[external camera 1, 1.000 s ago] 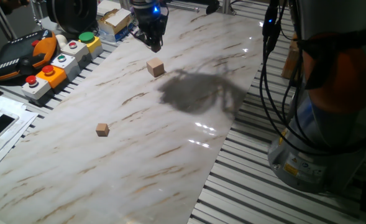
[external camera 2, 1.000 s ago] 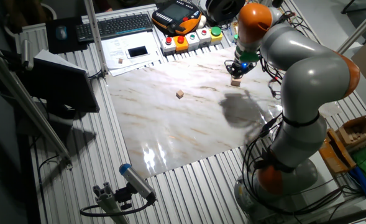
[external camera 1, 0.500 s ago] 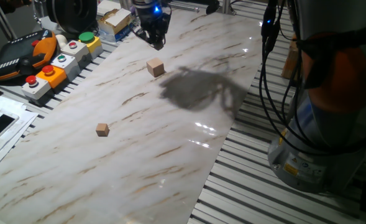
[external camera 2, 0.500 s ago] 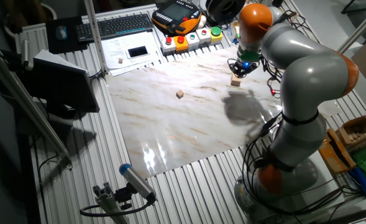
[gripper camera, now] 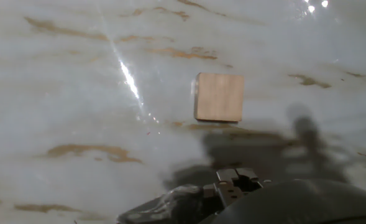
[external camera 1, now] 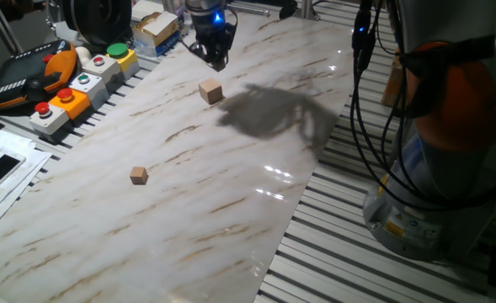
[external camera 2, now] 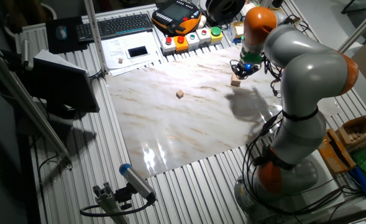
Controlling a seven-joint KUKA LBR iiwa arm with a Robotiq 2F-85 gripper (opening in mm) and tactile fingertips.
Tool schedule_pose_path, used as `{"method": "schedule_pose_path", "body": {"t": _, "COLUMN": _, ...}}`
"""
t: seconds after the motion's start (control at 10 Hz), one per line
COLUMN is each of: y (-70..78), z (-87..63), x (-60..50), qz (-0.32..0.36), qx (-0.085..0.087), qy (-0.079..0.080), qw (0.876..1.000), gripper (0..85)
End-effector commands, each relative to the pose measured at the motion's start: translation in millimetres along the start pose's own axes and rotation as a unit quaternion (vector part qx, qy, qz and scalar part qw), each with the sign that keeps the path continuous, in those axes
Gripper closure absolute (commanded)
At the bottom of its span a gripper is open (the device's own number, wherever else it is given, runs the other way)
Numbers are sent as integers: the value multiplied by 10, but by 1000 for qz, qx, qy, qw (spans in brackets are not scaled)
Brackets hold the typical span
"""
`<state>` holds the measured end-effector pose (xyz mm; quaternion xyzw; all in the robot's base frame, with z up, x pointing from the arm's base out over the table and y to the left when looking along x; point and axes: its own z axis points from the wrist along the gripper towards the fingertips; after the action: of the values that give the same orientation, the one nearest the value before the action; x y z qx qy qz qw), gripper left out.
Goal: Pick up the small block on the left and move it to the right
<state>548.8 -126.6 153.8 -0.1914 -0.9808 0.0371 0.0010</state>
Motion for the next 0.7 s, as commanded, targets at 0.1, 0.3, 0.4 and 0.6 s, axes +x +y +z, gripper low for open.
{"method": "schedule_pose_path", "body": {"t": 0.1, "y": 34, "z": 41, "x": -18, "qz": -10, "qx": -3, "qy": -3, "qw": 1000, "gripper": 843}}
{"method": "schedule_pose_path", "body": {"t": 0.3, "y": 34, "z": 41, "x": -18, "qz": -14, "qx": 2, "qy": -4, "qw": 1000, "gripper": 843}}
{"method": "schedule_pose_path", "body": {"t": 0.4, "y": 34, "z": 41, "x": -18, "qz": -12, "qx": 12, "qy": -10, "qw": 1000, "gripper": 843}}
{"method": "schedule_pose_path", "body": {"t": 0.6, "y": 34, "z": 41, "x": -18, "qz": -15, "qx": 14, "qy": -2, "qw": 1000, "gripper": 843}}
